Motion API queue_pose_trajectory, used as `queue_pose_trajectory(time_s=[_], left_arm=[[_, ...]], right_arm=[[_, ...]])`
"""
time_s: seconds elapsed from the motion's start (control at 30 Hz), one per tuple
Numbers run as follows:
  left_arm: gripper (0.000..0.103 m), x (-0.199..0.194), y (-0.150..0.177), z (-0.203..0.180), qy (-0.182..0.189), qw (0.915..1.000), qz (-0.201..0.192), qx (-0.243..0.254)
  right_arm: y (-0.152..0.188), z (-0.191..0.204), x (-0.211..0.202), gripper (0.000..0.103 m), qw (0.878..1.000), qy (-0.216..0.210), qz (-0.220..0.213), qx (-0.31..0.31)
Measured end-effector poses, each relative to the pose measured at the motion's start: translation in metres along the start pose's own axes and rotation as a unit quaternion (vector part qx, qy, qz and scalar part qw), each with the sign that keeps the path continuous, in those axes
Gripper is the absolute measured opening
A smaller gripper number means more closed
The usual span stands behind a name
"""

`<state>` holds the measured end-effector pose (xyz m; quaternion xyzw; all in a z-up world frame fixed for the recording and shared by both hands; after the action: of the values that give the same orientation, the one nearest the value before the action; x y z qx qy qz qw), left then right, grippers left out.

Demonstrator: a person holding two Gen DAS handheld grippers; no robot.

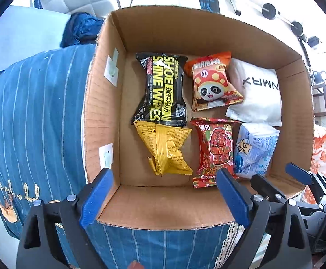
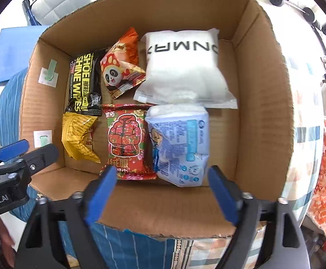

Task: Organize soft objects

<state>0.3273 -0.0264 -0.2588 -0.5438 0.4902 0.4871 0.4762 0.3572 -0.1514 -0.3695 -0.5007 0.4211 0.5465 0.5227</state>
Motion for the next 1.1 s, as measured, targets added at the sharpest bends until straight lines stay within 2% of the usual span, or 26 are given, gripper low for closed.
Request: queue_pose_trajectory(time_s=[0.07,0.13,0.33,0.4,0.57,0.8,1.1], left_arm=[[0.097,-0.001,0.004,-0.002,-0.006,0.9999,-0.008,-0.001],[0.101,-0.004,0.006,-0.001,-0.011,0.9998,-0.016,-0.001],[0.101,-0.018,0.006,0.012,-0.012,0.9992,-0.037,-0.006],[0.101,-0.023,0.012,0.008,-0.016,0.9985,-0.052,-0.002],[0.101,-0.064,0.039,-0.001,-0.041,0.9935,-0.106,0.012],[0.101,-0.132,0.091,-0.011,-0.021,0.9851,-0.17,0.01],[0.101,-0.196,0.145,-0.021,-0.01,0.9757,-0.219,0.009]], right_arm=[[0.003,-0.007,0.0,0.096,1.0,0.002,-0.003,0.001],[0.001,0.002,-0.006,0.103,1.0,0.008,-0.006,-0.001],[0.006,-0.002,-0.025,0.103,1.0,0.009,-0.013,-0.001],[0.009,-0.002,-0.033,0.103,1.0,0.009,-0.019,-0.002],[0.028,-0.015,-0.08,0.103,0.999,0.007,-0.047,-0.005],[0.075,-0.024,-0.154,0.103,0.994,-0.005,-0.105,-0.007],[0.143,-0.029,-0.237,0.103,0.988,-0.009,-0.155,-0.015]])
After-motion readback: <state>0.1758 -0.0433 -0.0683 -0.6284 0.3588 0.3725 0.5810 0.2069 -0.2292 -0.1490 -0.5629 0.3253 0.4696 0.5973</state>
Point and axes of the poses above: each gripper's, at about its wrist camera, not at the fingertips, and x roughly the way its jaws point, z to its left, y to its underside, the point moved 1 cm from there along x, roughly the way its jaws point, and after that the axes turned 3 degrees about -z, right-handed, at the moved point
